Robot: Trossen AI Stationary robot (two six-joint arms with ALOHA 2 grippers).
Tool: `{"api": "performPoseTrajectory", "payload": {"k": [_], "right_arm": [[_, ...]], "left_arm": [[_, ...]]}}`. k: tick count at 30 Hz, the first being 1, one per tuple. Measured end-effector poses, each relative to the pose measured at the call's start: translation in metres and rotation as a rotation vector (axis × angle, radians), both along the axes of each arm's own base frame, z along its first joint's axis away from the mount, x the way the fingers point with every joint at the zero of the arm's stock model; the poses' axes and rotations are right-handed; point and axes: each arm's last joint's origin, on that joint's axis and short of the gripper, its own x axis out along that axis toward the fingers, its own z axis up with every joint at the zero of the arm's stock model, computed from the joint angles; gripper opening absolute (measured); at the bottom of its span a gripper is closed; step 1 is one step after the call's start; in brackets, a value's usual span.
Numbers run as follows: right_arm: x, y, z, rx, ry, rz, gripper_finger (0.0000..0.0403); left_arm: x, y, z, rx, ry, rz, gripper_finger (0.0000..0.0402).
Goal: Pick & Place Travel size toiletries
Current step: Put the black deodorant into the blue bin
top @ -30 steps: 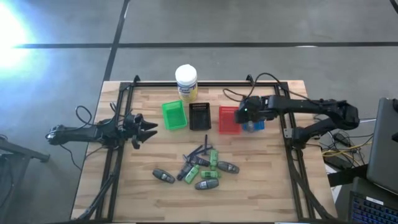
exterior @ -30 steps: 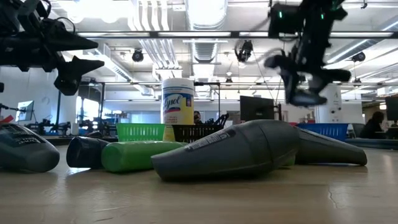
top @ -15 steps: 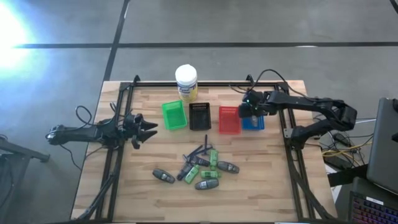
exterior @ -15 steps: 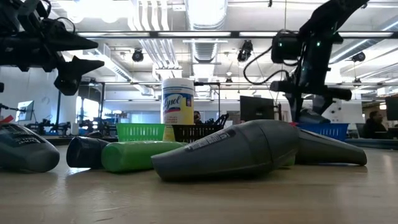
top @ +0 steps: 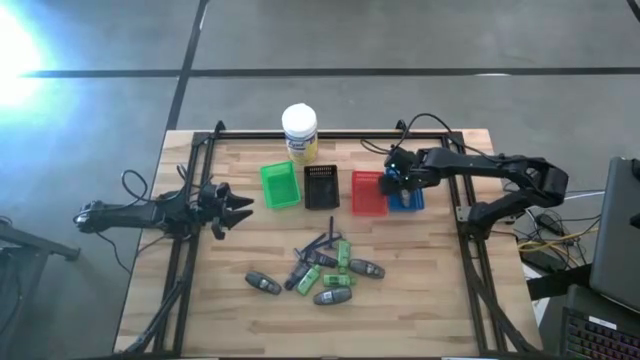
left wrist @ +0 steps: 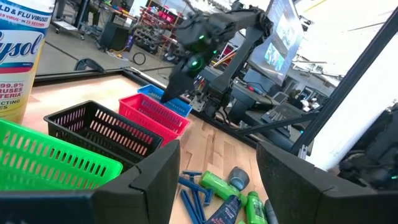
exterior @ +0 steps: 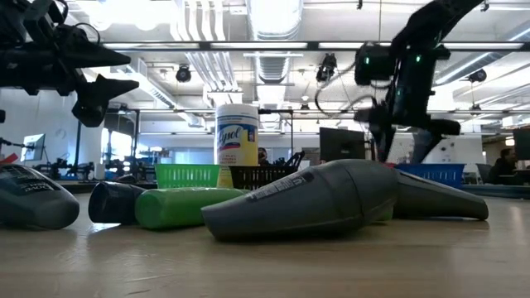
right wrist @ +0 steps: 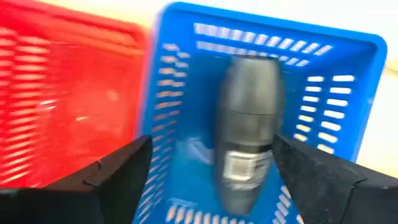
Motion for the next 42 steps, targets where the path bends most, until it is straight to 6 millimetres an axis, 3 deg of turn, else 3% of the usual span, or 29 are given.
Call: {"api": "performPoseTrajectory", "payload": {"k": [5, 10, 14, 18, 22, 29, 42], "right_arm": [[0.016, 0.034, 0.03, -0.059, -0.1, 0.21, 0.0353], [0.037, 0.094, 0.051, -0.113, -0.15, 0.606, 0.0344], [0.051, 0.148, 0.051, -0.113, -0.14, 0.858, 0.0331], [0.064, 0.183, 0.038, -0.093, -0.076, 0.888, 0.0324], [0.087, 0.201, 0.023, -0.021, -0.012, 0.85, 0.033], [0.119, 0.231, -0.006, 0.055, 0.18, 1.034, 0.0354], [0.138, 0.23, -0.045, 0.065, 0.263, 1.044, 0.0347]], "left_arm": [[0.0, 0.0, 0.0, 0.0, 0.0, 0.001, 0.0218], [0.0, 0.0, 0.0, 0.0, 0.0, 0.0, 0.0218], [0.0, 0.0, 0.0, 0.0, 0.0, 0.0, 0.0218], [0.0, 0.0, 0.0, 0.0, 0.0, 0.0, 0.0218], [0.0, 0.0, 0.0, 0.0, 0.0, 0.0, 0.0218], [0.0, 0.0, 0.0, 0.0, 0.0, 0.0, 0.0218], [0.0, 0.0, 0.0, 0.0, 0.0, 0.0, 0.0218]]}}
